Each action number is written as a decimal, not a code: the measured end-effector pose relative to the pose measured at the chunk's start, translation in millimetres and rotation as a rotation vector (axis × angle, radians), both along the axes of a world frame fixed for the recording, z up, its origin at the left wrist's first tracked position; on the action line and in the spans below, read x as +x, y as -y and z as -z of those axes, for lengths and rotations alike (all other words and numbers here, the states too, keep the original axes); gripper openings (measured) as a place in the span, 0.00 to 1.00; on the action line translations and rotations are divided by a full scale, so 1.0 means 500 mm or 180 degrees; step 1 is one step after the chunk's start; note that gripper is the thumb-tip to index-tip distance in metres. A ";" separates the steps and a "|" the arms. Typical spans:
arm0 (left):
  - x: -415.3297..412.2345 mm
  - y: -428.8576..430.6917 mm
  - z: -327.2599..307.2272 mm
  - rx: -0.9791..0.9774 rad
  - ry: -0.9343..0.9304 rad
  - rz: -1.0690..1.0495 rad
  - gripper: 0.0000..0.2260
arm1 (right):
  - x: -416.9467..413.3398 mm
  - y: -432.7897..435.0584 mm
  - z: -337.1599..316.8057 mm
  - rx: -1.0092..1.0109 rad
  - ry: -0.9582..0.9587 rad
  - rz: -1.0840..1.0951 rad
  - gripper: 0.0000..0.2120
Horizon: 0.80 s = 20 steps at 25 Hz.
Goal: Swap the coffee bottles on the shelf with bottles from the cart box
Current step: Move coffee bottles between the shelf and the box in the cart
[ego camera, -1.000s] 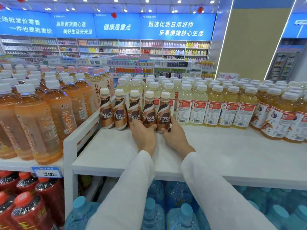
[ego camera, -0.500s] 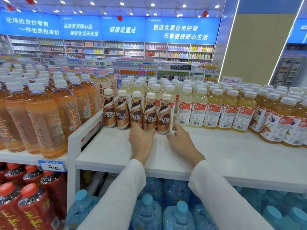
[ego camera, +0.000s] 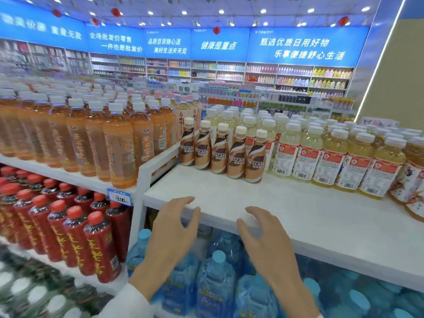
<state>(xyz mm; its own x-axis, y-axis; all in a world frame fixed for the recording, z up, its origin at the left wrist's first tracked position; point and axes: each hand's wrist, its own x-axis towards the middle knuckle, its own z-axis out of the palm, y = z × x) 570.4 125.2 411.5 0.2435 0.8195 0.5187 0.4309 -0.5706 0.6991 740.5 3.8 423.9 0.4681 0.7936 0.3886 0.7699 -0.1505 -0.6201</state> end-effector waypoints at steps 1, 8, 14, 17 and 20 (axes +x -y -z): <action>-0.033 0.016 0.014 0.0056 0.0051 -0.0089 0.14 | -0.021 0.004 0.006 0.0071 -0.0017 -0.0114 0.19; -0.275 0.085 0.111 -0.0096 -0.0239 -0.1027 0.15 | -0.187 -0.025 0.092 0.0238 -0.0317 -0.0931 0.16; -0.510 0.168 0.222 -0.0774 -0.0221 -0.1739 0.15 | -0.391 -0.075 0.202 -0.0429 -0.0381 -0.1711 0.18; -0.654 0.218 0.304 -0.1084 -0.0370 -0.2184 0.15 | -0.545 -0.099 0.271 -0.1011 -0.0219 -0.2240 0.20; -0.811 0.283 0.392 -0.1595 -0.0362 -0.2622 0.14 | -0.717 -0.113 0.338 -0.1562 -0.0152 -0.2695 0.20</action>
<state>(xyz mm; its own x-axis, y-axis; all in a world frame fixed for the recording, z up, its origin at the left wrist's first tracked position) 164.7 -16.1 215.3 -0.4786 0.8751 0.0718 0.6421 0.2931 0.7084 382.0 60.2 254.8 -0.3240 0.9428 -0.0788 0.7178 0.1908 -0.6696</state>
